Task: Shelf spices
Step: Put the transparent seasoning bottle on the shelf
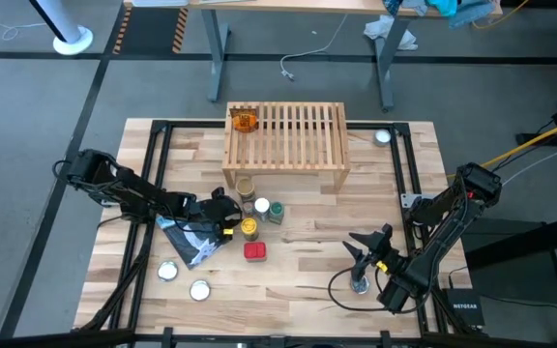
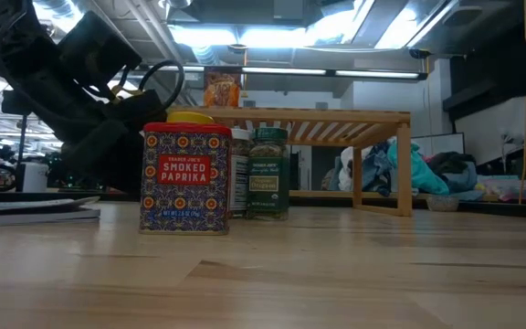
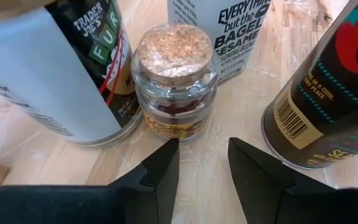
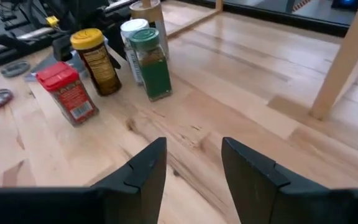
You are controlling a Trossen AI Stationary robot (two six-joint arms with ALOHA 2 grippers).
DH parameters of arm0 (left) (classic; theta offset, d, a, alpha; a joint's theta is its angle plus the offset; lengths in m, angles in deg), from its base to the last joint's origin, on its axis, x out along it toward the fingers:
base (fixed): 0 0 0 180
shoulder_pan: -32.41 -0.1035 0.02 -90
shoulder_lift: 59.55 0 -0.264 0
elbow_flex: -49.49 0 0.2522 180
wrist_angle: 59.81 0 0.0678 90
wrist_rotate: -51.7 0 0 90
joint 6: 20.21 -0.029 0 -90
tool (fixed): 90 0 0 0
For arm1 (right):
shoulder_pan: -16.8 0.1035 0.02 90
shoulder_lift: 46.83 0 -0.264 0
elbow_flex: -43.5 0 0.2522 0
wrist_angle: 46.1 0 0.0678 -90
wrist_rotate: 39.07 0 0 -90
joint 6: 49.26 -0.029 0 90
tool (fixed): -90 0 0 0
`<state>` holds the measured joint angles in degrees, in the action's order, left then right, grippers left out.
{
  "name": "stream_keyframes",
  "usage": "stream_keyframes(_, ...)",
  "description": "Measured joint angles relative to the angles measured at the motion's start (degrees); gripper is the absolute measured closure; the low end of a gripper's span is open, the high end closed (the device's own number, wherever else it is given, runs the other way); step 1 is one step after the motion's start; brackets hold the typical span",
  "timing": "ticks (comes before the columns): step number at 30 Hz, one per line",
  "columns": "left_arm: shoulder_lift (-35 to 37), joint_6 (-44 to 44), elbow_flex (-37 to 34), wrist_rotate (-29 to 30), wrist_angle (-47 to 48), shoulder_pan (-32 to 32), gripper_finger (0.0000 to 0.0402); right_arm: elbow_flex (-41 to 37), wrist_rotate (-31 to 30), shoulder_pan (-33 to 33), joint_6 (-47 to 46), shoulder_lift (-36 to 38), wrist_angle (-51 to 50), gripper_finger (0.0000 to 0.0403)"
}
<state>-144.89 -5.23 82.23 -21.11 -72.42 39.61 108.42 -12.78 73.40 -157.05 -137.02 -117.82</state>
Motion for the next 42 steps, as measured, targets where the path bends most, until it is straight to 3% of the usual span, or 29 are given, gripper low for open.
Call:
stream_keyframes(5,1.88,-0.28,0.01,0.02,0.66,0.00,0.0270,0.00,-2.70,-1.07,0.15,0.00,0.68,0.0242)
stream_keyframes(11,11.15,-2.30,0.07,1.68,5.37,0.00,0.0270,0.12,-6.15,-1.87,1.33,1.32,-5.70,0.0242)
stream_keyframes(17,23.72,-2.09,0.07,3.68,16.63,0.00,0.0270,0.24,-12.78,0.76,3.43,11.51,-14.15,0.0242)
stream_keyframes(22,32.58,-1.75,0.07,4.24,23.48,0.00,0.0270,-0.01,-13.94,4.53,9.88,21.15,-17.71,0.0242)
stream_keyframes(27,38.87,-2.76,0.07,4.59,26.31,0.00,0.0270,-4.51,-14.59,7.97,12.35,27.96,-16.82,0.0242)
stream_keyframes(31,41.47,-3.26,0.07,4.95,26.42,0.00,0.0270,-12.42,-22.28,11.80,8.20,32.51,-13.83,0.0253)
stream_keyframes(37,42.38,-2.27,0.07,5.11,27.52,0.00,0.0270,-23.26,-26.04,15.13,-6.18,35.93,-6.64,0.0306)
stream_keyframes(42,42.36,-1.28,0.07,5.16,27.51,0.00,0.0270,-23.86,-24.80,15.02,-0.45,34.80,2.56,0.0355)
